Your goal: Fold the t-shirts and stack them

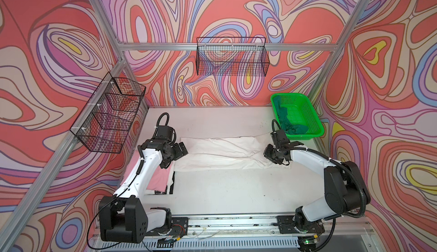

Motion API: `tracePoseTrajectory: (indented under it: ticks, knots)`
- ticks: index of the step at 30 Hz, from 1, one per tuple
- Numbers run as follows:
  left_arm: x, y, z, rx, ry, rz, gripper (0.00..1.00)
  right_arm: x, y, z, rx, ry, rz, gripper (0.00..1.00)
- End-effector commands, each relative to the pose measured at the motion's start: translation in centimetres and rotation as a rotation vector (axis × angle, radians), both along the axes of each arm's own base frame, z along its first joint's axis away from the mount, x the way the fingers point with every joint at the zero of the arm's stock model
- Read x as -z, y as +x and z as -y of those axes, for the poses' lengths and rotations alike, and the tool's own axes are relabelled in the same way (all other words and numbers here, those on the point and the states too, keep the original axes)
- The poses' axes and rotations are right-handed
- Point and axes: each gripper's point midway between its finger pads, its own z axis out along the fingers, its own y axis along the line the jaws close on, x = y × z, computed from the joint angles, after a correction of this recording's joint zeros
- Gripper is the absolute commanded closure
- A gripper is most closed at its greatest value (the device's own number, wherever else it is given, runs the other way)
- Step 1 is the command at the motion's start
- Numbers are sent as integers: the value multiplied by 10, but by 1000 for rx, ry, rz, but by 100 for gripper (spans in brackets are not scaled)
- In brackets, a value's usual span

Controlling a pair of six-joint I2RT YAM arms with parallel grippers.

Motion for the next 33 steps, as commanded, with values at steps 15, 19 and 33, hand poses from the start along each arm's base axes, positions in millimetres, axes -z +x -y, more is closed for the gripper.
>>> tracePoseTrajectory:
  ticks: [15, 19, 33]
  knots:
    - [9, 3, 6, 30, -31, -21, 0, -30, 79, -15, 30, 16, 80, 100]
    - [11, 4, 7, 32, -34, -27, 0, -22, 96, -21, 26, 21, 65, 100]
    - [19, 5, 10, 41, -46, -64, 0, -8, 114, -27, 17, -8, 21, 57]
